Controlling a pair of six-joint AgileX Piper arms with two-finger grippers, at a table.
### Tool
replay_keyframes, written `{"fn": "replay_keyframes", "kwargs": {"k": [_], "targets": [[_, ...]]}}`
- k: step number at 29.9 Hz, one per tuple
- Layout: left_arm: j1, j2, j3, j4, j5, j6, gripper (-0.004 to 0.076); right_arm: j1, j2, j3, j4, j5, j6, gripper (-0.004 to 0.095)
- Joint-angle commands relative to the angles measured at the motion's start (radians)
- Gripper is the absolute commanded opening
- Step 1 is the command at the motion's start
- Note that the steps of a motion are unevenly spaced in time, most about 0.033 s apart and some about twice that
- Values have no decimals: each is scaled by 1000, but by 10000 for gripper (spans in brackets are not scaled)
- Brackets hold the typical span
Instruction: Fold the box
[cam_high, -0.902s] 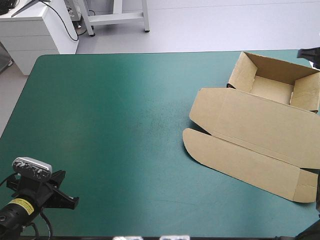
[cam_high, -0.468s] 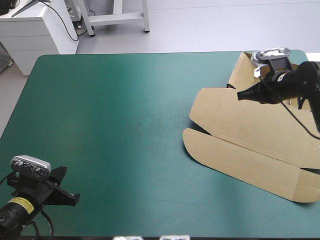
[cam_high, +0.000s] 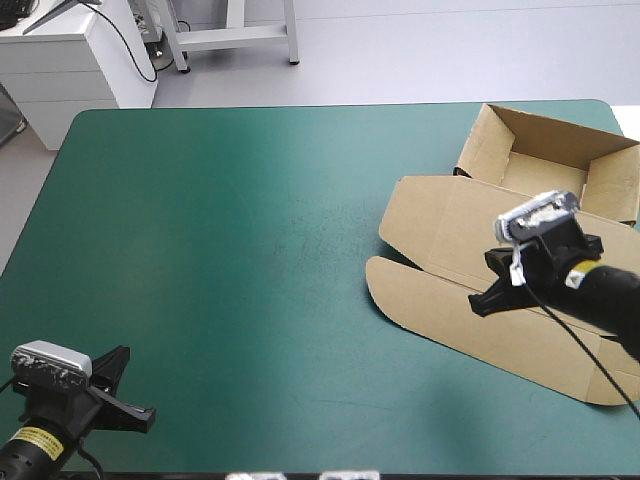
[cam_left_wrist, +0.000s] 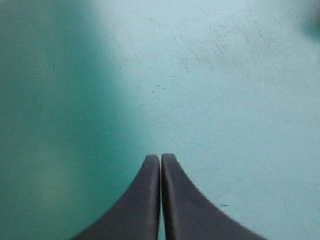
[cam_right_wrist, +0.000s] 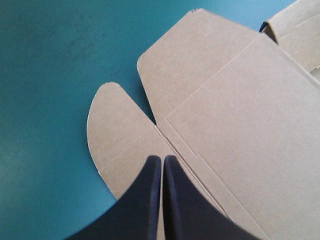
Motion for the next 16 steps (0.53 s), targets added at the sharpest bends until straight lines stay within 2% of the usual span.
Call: {"fn": "replay_keyframes", "kwargs": {"k": [1,7,11,16], "targets": [[-7,-23,-22,0,-78,-8,-8,-1,-172,114,27,-206,-1,-2],[-7,-50,-20,0,-72,-8,-8,-1,-434,328,27,-354,49,-2],[-7,-65,-16,0,-74,-8,-8,-1,-570,444,2,-403,112,-1],[-7,-109,17,-3,-70,-8,-8,-1,-702,534,-130,-400,265,0]]}}
